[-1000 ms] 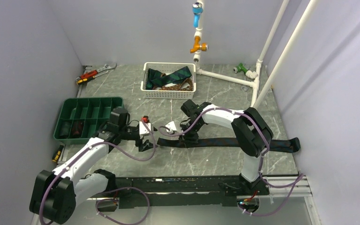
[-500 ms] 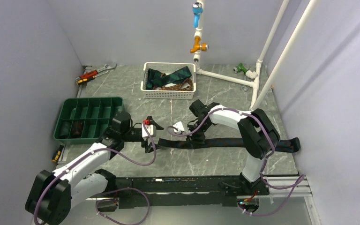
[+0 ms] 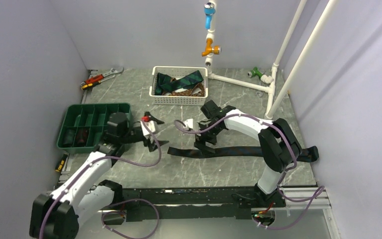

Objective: Roll the ties
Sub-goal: Roll the tie at the center of the board.

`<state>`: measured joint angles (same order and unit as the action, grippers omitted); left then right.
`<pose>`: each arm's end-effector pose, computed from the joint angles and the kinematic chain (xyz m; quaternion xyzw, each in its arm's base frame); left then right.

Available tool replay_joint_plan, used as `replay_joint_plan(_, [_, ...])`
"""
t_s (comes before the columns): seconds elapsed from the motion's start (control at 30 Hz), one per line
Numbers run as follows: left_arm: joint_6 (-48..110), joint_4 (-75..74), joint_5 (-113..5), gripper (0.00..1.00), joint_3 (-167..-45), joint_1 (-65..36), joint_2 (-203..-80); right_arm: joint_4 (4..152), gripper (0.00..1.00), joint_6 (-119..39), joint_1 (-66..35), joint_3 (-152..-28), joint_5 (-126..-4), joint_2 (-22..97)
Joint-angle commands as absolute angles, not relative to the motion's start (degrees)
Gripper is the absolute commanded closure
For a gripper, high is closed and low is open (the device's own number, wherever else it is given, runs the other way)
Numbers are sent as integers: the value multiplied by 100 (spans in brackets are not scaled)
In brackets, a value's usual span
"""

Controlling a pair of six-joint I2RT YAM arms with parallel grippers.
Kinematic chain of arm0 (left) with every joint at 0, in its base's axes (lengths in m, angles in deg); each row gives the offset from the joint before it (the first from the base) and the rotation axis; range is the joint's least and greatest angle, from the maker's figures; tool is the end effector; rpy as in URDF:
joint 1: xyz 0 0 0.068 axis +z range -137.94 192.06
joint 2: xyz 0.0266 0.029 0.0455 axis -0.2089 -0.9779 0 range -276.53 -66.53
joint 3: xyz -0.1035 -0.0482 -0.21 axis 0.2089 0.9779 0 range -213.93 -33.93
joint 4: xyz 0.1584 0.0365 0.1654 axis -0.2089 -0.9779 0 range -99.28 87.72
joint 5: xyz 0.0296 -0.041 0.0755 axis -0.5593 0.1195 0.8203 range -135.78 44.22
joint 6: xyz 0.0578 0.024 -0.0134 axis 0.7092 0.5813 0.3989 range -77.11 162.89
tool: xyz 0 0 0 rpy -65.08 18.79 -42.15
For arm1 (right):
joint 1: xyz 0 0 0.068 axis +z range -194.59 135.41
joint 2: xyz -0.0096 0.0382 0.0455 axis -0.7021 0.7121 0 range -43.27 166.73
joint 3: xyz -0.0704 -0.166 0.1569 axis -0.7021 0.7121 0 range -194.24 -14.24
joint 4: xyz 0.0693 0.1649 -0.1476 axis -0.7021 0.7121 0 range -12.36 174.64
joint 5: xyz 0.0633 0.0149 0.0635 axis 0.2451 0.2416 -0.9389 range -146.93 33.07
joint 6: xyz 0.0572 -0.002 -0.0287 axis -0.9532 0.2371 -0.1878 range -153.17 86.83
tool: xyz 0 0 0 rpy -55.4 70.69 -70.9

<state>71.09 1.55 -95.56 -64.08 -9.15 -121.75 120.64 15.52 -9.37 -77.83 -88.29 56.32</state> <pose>0.1790 -0.1100 0.2272 0.5288 0.5808 -0.3155 0.5325 0.2204 0.1873 0.1482 -0.6600 0.6954 0.2563 0.1231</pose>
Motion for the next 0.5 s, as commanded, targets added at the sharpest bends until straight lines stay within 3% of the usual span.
replay_joint_plan(0.0, [6403, -42, -9588, 14, -6727, -2, -11686, 10892, 14, -163, -442, -8402, -8550, 5505])
replay_joint_plan(0.13, [5385, -181, -9401, 14, -6863, 1091, -11700, 11149, 20, -730, 212, -9641, -8588, 6157])
replay_joint_plan(0.47, [5028, -40, -8506, 14, -6705, 1853, -11712, 12291, 21, -881, 961, -11367, -7767, 7384])
